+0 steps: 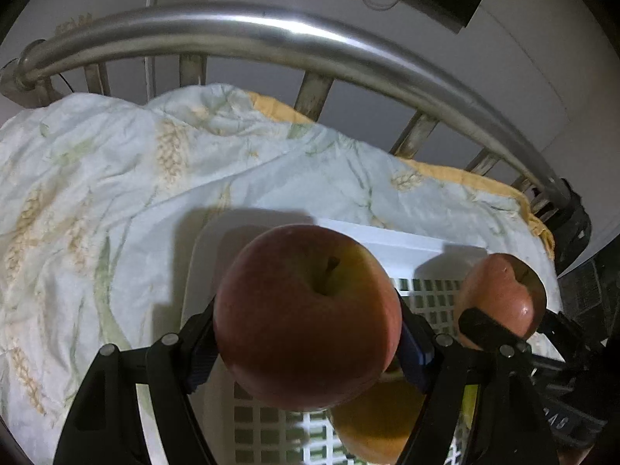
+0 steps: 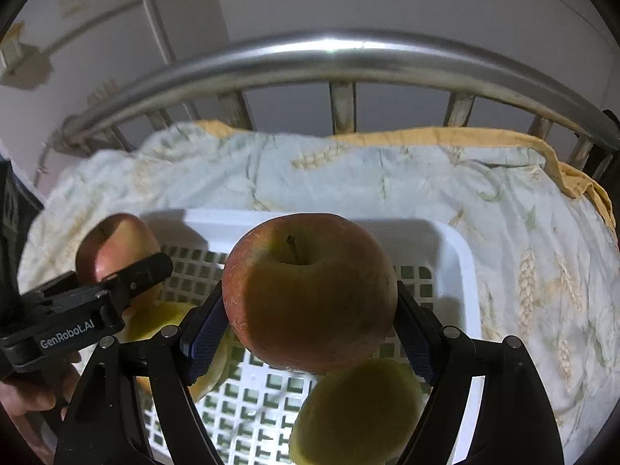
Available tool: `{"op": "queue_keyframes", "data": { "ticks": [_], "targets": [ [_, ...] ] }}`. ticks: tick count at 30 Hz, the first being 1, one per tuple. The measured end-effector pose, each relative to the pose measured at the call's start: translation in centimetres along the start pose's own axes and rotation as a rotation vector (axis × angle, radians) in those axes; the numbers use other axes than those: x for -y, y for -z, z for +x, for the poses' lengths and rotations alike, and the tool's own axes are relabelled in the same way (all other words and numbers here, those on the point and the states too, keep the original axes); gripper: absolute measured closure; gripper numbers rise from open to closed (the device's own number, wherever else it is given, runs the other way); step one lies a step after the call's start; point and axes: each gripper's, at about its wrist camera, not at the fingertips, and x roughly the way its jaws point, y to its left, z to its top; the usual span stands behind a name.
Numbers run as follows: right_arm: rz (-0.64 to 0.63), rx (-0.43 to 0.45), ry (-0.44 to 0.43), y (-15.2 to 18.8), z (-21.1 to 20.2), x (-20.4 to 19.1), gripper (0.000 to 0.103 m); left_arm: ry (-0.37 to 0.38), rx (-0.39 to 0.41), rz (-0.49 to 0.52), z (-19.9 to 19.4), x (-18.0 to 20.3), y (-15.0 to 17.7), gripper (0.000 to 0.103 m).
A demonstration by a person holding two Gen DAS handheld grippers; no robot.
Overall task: Organize fruits
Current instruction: 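Open both grippers to drop the apples onto the tray beside the pears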
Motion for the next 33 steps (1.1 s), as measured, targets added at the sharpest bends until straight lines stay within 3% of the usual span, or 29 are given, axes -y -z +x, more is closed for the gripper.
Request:
{"op": "queue_keyframes", "data": {
  "ticks": [7,10,14,18,23,28,33],
  "targets": [
    [0.012,-0.079,0.052,0.3,2.9,0.3,0.024,-0.038,-0.017,0.027,1.1,0.5,-0.3,0.025],
    [0.033,-0.074,0.046,0.4,3.2,0.7,0.023,-0.008,-0.038,0.002,1.6,0.2,-0.4,0.024],
    [0.049,-0.075,-0.004,0.2,2.6,1.1,0.022,0.052,0.011,-0.053,-0.3,-0.5,-0.6,0.018],
    [0.049,0.052,-0.015,-0.1,-1.6,1.5,0.013,0.138,0.131,-0.082,-5.8,-1.2,-1.0,0.010],
    [0.054,0.245,-0.069,1.2,-9.5,1.6,0.005,0.128,0.357,-0.062,-14.3,-0.8,0.7,0.004],
    [-0.006,0.439,-0.071,4.8,-16.9,1.0,0.000,0.104,0.588,0.028,-22.1,1.4,5.8,0.000],
    [-0.075,0.625,-0.049,10.6,-23.6,0.7,0.000,0.127,0.723,0.073,-26.2,3.3,12.1,0.000]
  ]
}}
